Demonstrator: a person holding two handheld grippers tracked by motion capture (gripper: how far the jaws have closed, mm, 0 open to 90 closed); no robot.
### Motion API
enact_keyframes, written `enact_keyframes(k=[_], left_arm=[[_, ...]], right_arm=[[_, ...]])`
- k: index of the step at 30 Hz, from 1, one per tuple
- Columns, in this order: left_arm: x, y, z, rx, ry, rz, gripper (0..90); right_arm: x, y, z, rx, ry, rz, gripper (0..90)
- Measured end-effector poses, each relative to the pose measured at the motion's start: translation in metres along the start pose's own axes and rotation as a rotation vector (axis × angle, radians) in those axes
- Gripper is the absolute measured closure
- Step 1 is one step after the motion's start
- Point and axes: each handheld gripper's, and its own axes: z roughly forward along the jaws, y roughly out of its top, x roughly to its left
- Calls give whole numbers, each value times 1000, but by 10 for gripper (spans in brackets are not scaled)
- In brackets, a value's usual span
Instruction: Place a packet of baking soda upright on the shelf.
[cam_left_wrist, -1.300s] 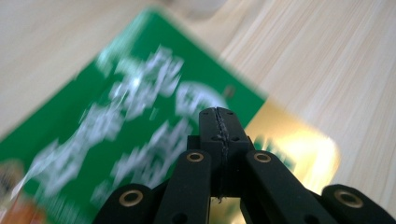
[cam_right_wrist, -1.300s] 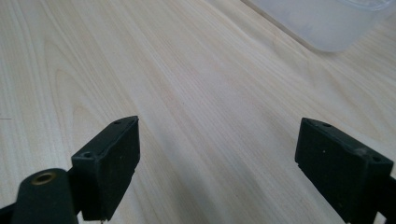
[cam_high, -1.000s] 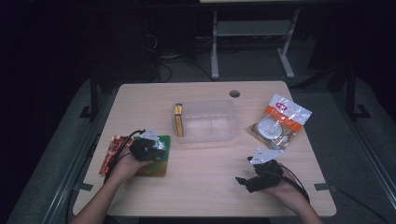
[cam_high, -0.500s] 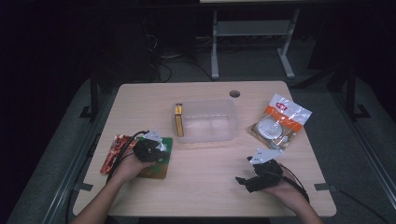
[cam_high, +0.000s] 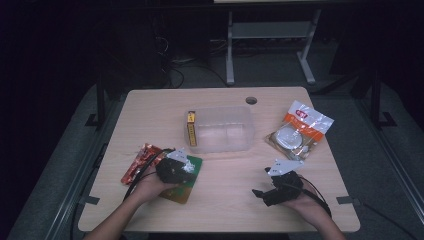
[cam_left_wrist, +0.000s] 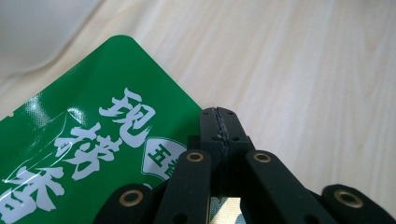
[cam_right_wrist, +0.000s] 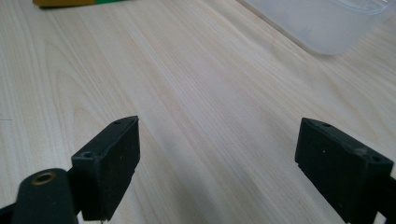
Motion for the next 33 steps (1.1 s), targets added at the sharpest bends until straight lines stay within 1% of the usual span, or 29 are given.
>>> enact_keyframes(k=[3,5,7,8,9,10,11,12,13,15,16,18,19,20,21,24,25,26,27,28,29,30,31,32,33], left_arm=[[-9,10,9,6,-18,27,900],[-13,16,15,7,-46,35,900],[-21,25,26,4,-79,53,900],[-25,30,31,9,-87,71,900],[-28,34,34,12,-86,85,900],[-33,39,38,19,-77,107,900],[-35,42,39,16,-79,115,900],[-36,44,37,2,-85,117,900],[-35,46,34,-16,-81,112,900],[-30,46,20,-35,-51,112,900],[-25,42,10,-54,-33,93,900],[-14,31,-6,-55,14,64,900],[-10,27,-12,-55,40,58,900],[-3,17,-22,-61,79,30,900],[3,9,-30,-67,102,8,900],[22,-15,-56,-65,199,-37,900],[27,-24,-65,-82,221,-70,900],[33,-33,-74,-85,260,-87,900],[37,-39,-81,-77,298,-98,900],[44,-49,-89,-77,325,-126,900],[51,-61,-99,-103,347,-173,900],[56,-70,-106,-107,372,-204,900],[61,-78,-111,-98,397,-228,900],[65,-85,-114,-106,411,-261,900],[69,-92,-116,-101,424,-278,900]], right_arm=[[0,0,0,-1,-1,4,137],[-1,0,-1,-5,-3,4,137],[-1,0,-1,-5,-2,3,137],[0,0,-2,-6,-2,6,137],[0,0,-2,-6,-3,5,137],[0,0,-2,-5,-4,4,137],[0,0,-3,-6,-7,0,137],[0,0,-3,-8,-7,-1,137],[0,0,-4,-12,-5,0,137],[1,0,-4,-14,-4,-4,137],[1,0,-4,-12,-3,-5,137],[0,-1,-4,-8,-3,-11,137],[0,-1,-3,-9,-3,-12,137],[0,-1,-3,-9,-3,-13,137],[0,-1,-3,-9,-3,-13,137],[1,0,-3,-3,-6,-9,137],[1,0,-2,-4,-6,-8,137],[1,0,-2,-3,-4,-11,137],[1,1,-1,-2,-3,-11,137],[2,1,-1,2,-4,-12,137],[2,1,-1,3,-5,-11,137],[2,1,0,2,-4,-9,137],[2,1,0,2,-4,-10,137],[2,1,0,6,-4,-11,137],[2,1,0,7,-3,-13,137]])
